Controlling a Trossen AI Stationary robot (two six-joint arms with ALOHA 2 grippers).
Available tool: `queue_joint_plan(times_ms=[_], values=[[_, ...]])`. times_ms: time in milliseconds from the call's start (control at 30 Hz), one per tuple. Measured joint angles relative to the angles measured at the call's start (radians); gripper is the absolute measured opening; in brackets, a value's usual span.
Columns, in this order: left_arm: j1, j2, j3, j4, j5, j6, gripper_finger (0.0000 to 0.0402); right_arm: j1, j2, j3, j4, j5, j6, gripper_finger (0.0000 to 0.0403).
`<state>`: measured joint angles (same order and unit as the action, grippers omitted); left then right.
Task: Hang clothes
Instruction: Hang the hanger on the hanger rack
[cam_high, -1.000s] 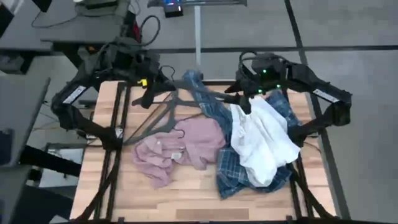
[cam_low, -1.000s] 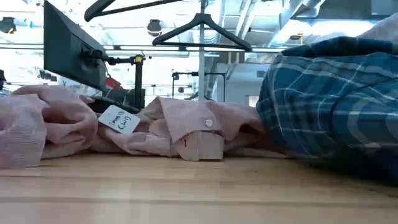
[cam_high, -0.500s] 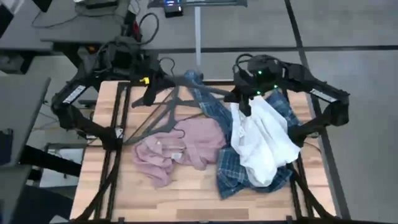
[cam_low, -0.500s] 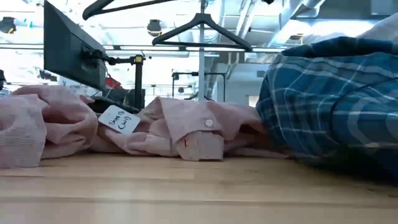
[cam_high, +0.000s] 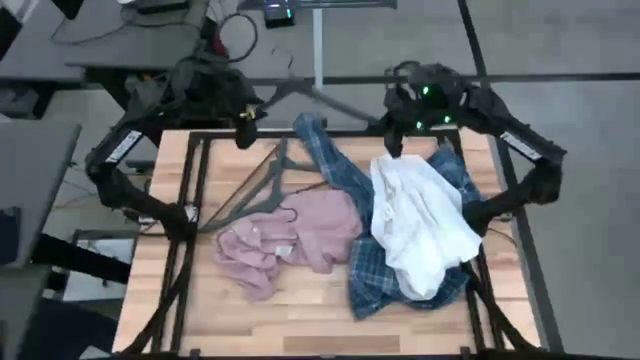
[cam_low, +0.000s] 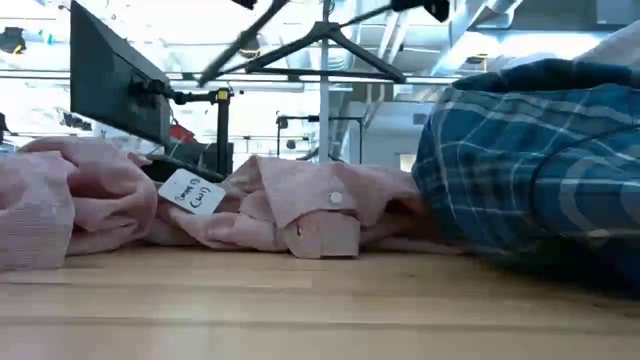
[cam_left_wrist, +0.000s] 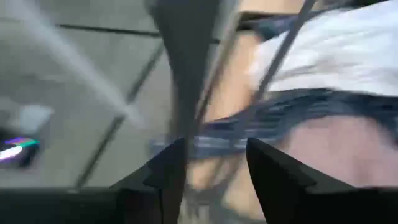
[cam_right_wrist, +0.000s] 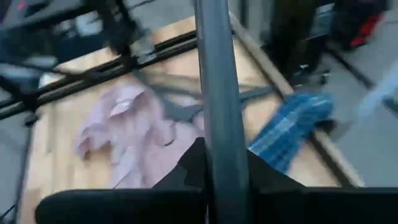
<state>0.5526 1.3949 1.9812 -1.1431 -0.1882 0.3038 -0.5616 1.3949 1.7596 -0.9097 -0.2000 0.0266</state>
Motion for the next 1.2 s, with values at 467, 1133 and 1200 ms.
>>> queue_joint_plan(times_ms=[467,1133,1200], values=[[0.092,-0.002,0.000,-0.032,0.053,0.007,0.0151,-0.401,0.062,0.001,0.352,-0.355,-0.081,0.0020],[0.112,-0.002,0.000,-0.013,0.051,-0.115,0.0151,-0.490,0.322,0.001,0.727,-0.563,-0.043,0.0020],[0.111,-0.002,0.000,-0.013,0.052,-0.122,0.0151,-0.486,0.342,0.001,0.750,-0.563,-0.042,0.0020]])
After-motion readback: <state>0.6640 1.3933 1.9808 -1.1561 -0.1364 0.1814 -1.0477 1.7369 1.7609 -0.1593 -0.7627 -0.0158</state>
